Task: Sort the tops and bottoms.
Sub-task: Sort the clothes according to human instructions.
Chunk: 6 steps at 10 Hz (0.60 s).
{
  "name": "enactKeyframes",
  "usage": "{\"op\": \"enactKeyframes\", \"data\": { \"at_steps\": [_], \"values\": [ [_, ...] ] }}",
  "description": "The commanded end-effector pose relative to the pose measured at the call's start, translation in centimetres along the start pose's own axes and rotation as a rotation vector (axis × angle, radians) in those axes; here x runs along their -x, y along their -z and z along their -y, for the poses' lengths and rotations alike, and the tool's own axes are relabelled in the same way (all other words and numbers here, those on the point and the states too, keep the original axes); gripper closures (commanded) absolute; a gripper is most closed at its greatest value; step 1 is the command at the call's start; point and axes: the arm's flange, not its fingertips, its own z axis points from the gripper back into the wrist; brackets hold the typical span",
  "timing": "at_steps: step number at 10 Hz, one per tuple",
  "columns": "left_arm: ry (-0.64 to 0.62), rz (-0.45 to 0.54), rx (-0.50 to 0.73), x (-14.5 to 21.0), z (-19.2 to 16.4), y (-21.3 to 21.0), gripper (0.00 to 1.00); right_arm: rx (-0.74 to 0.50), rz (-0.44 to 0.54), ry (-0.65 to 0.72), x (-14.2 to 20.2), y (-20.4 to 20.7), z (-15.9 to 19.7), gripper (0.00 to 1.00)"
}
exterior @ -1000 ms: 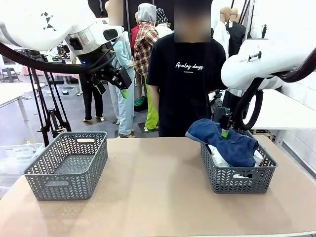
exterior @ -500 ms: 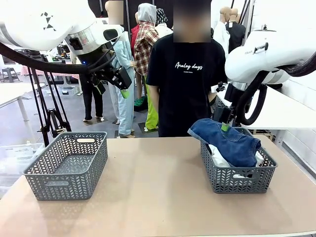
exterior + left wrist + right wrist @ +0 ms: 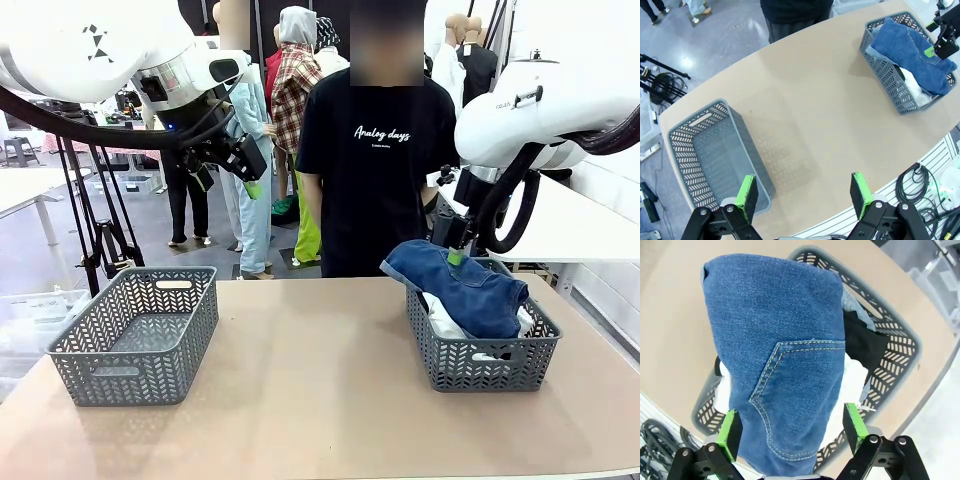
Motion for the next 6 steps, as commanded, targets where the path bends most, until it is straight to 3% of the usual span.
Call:
{"op": "enactKeyframes", "data": {
  "at_steps": [1, 6],
  "values": [
    [-0.003, 0.005, -0.001, 0.04, -0.19, -0.04, 0.04, 0.006, -0.001, -0.004, 0.03, 0.02, -0.02, 0.00],
    [-0.003, 0.005, -0.001, 0.04, -0.19, -0.04, 0.04, 0.006, -0.001, -0.004, 0.03, 0.02, -0.02, 0.00]
  ]
}}
